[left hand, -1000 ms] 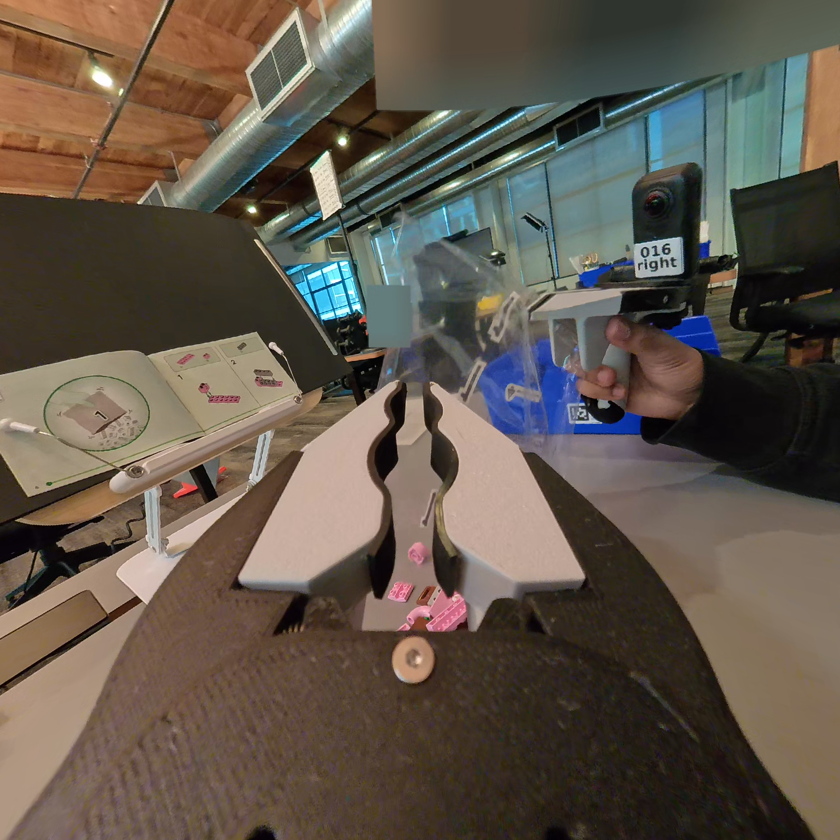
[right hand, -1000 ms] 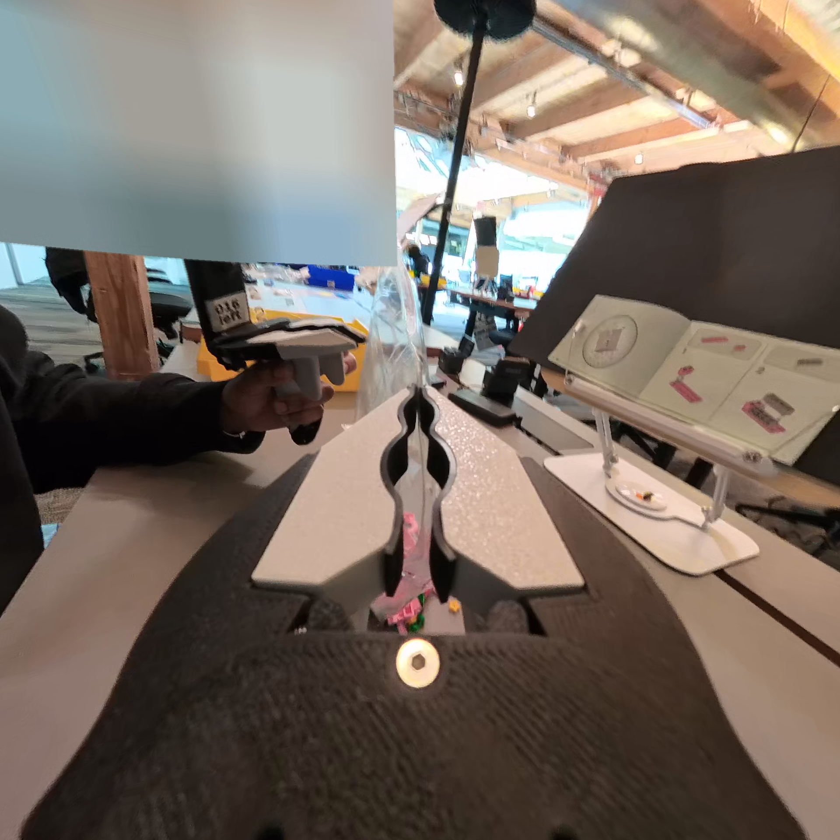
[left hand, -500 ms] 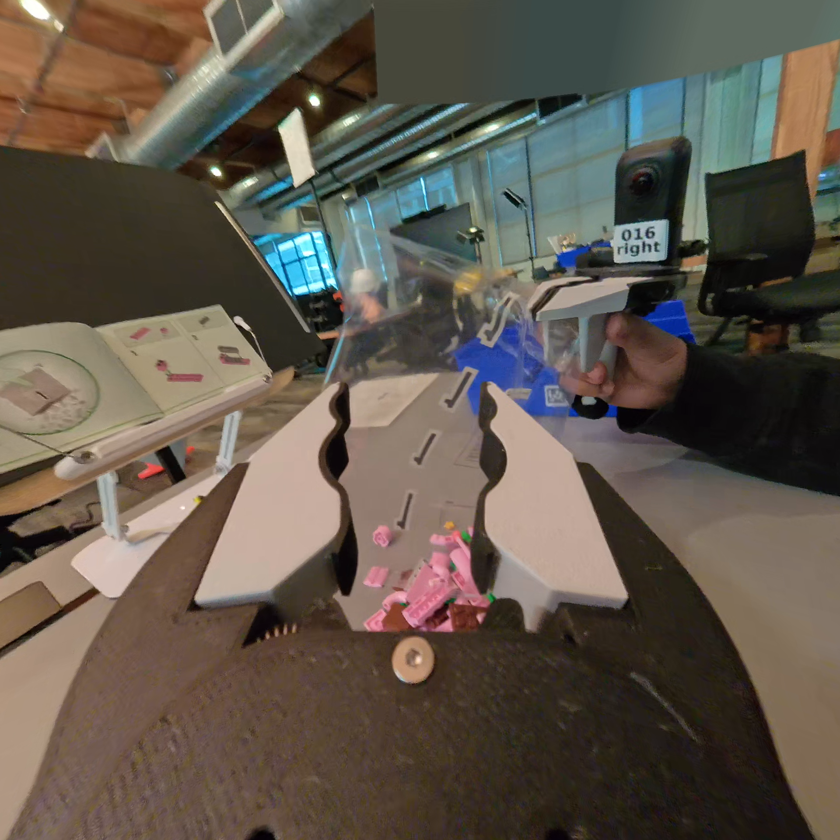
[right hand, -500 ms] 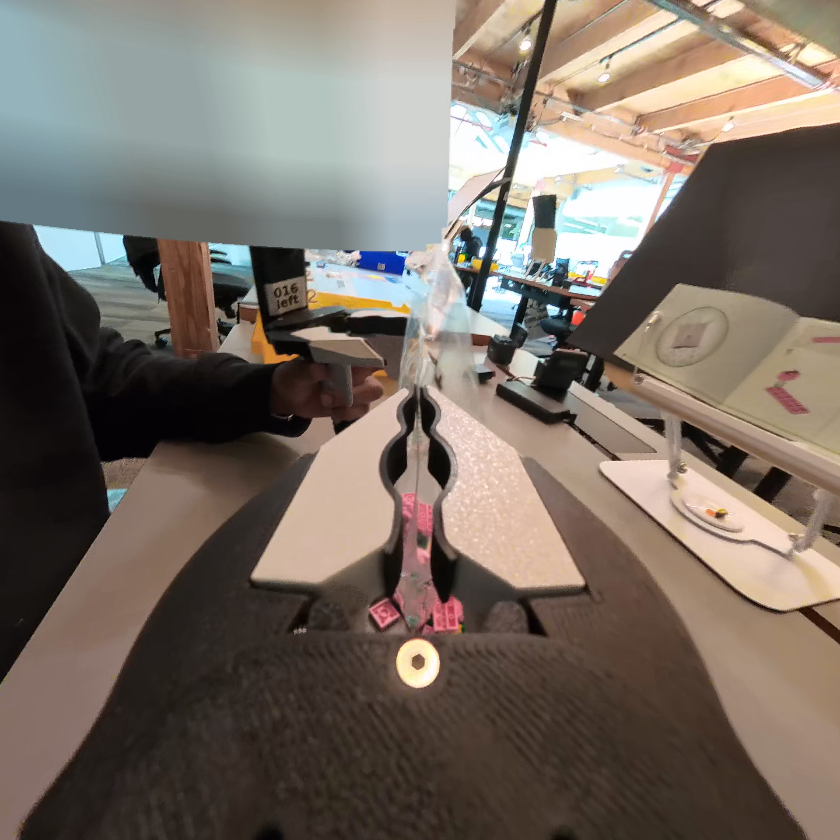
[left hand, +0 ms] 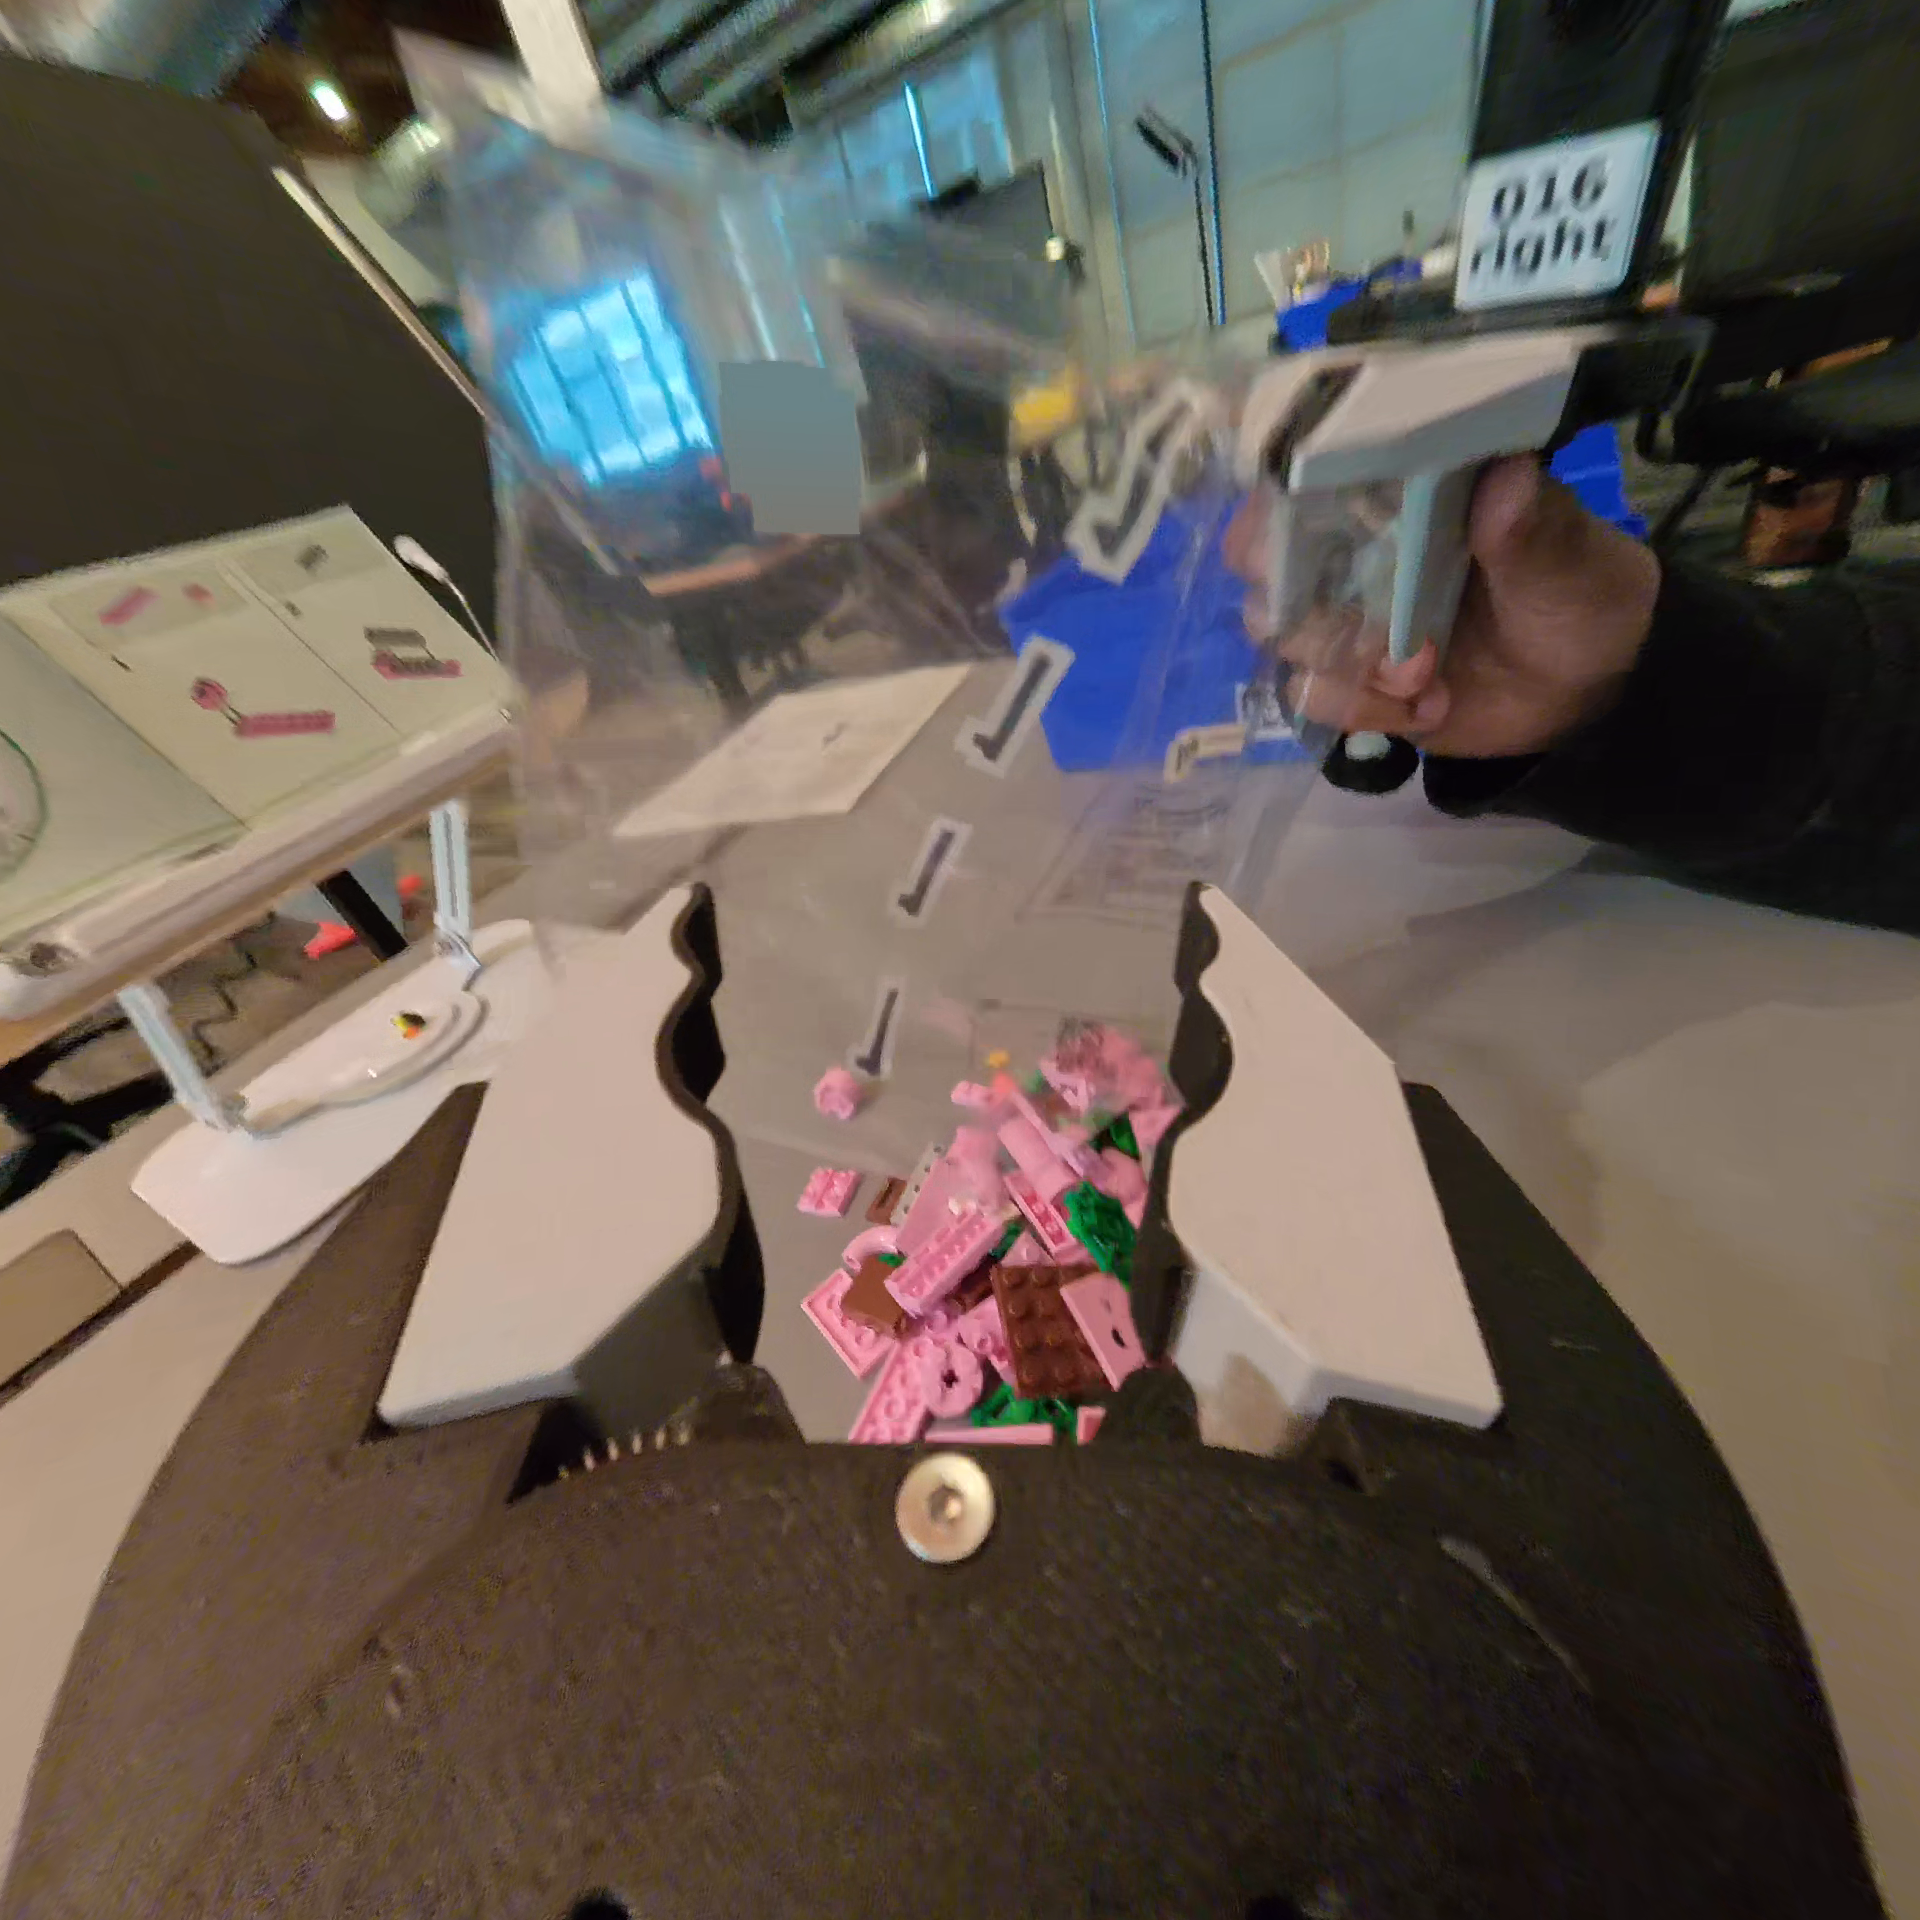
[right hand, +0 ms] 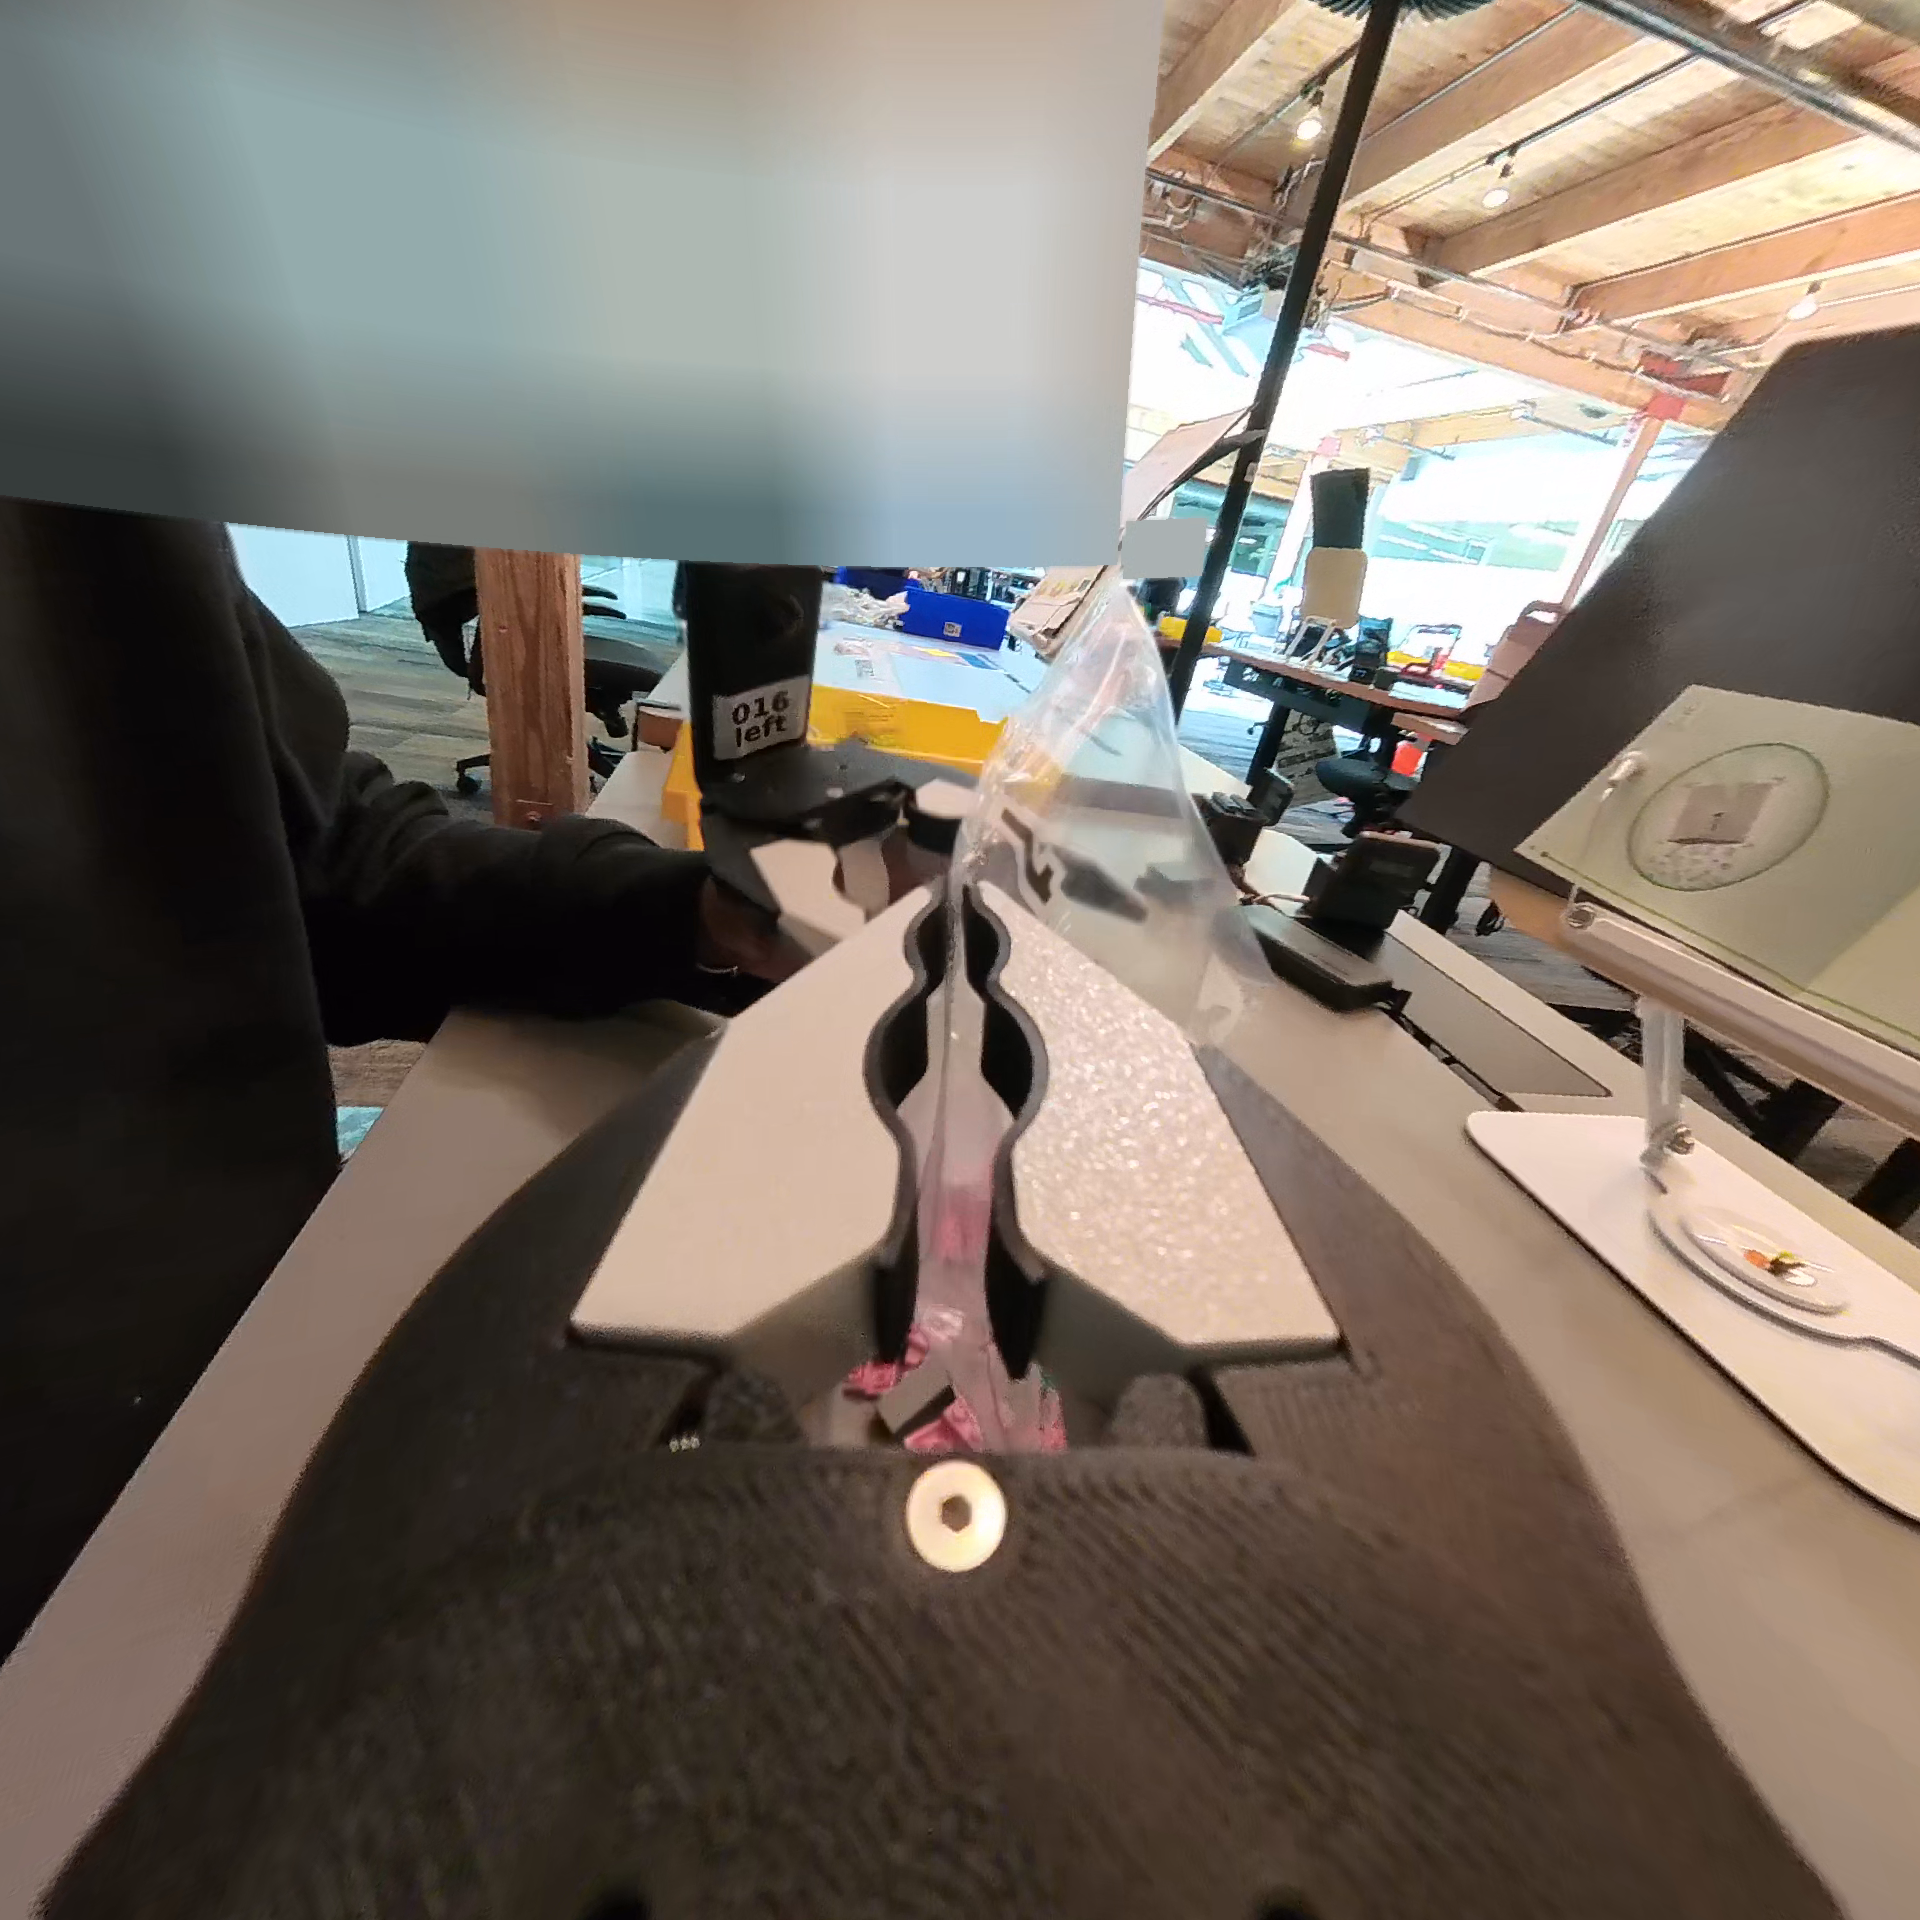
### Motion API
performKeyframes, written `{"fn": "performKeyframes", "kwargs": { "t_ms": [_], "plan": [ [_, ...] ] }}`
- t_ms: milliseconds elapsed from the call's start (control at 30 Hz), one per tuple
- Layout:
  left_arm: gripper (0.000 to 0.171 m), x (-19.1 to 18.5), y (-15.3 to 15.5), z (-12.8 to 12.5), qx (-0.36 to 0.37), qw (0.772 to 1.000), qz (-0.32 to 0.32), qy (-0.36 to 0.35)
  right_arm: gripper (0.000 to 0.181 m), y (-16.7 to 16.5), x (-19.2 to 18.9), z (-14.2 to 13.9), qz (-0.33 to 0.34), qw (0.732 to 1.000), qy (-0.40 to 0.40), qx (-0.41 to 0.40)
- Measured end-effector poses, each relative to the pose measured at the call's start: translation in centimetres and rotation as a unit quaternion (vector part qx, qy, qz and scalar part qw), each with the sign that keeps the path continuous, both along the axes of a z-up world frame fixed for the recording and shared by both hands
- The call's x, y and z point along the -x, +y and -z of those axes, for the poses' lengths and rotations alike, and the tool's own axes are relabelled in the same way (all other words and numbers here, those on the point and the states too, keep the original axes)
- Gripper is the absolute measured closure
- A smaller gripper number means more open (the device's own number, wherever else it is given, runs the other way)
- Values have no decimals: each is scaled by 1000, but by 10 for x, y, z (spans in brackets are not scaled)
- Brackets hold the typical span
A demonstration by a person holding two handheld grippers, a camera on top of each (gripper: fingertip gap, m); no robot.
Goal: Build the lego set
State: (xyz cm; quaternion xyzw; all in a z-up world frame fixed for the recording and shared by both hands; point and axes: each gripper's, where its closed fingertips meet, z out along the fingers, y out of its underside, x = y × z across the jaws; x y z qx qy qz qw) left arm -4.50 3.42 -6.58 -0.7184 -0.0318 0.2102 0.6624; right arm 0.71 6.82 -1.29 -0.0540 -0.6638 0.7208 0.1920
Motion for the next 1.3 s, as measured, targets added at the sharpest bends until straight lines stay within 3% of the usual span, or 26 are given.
{"fn": "performKeyframes", "kwargs": {
  "t_ms": [67, 200, 333, 433, 500, 700, 767, 900, 1033, 1100, 1167, 1300],
  "plan": [
    [83, 1, 5, 11, 33, 999, -7, 2, 181, 2, 1, -6, 10, 1000, 4, 19],
    [97, 2, 8, 15, 60, 996, -38, 52, 181, 1, 1, -11, 1, 999, -11, 46],
    [82, 2, 11, 22, 78, 995, -41, 54, 181, 1, -1, -17, -20, 997, -30, 75],
    [83, 4, 11, 27, 94, 993, -48, 58, 181, 5, 1, -20, -28, 994, -50, 97],
    [94, 3, 11, 28, 98, 992, -47, 63, 181, 6, 3, -20, -27, 993, -57, 102],
    [157, 4, 10, 31, 115, 988, -51, 94, 181, 4, 3, -19, -35, 992, -65, 105],
    [148, 5, 9, 29, 109, 988, -54, 93, 181, 7, 4, -21, -38, 990, -70, 115],
    [85, 14, 5, 28, 87, 993, -67, 41, 181, 18, 10, -26, -18, 988, -72, 138],
    [42, 17, 8, 55, 106, 986, -35, -127, 181, 30, 11, -35, -18, 982, -72, 172],
    [38, 10, 11, 65, 104, 967, 0, -231, 181, 33, 9, -39, -29, 979, -73, 188],
    [47, -1, 14, 58, 73, 948, 55, -304, 181, 34, 9, -40, -31, 978, -75, 191],
    [77, -4, 10, 40, 16, 931, 98, -352, 181, 31, 12, -36, -7, 983, -65, 172]
  ]
}}
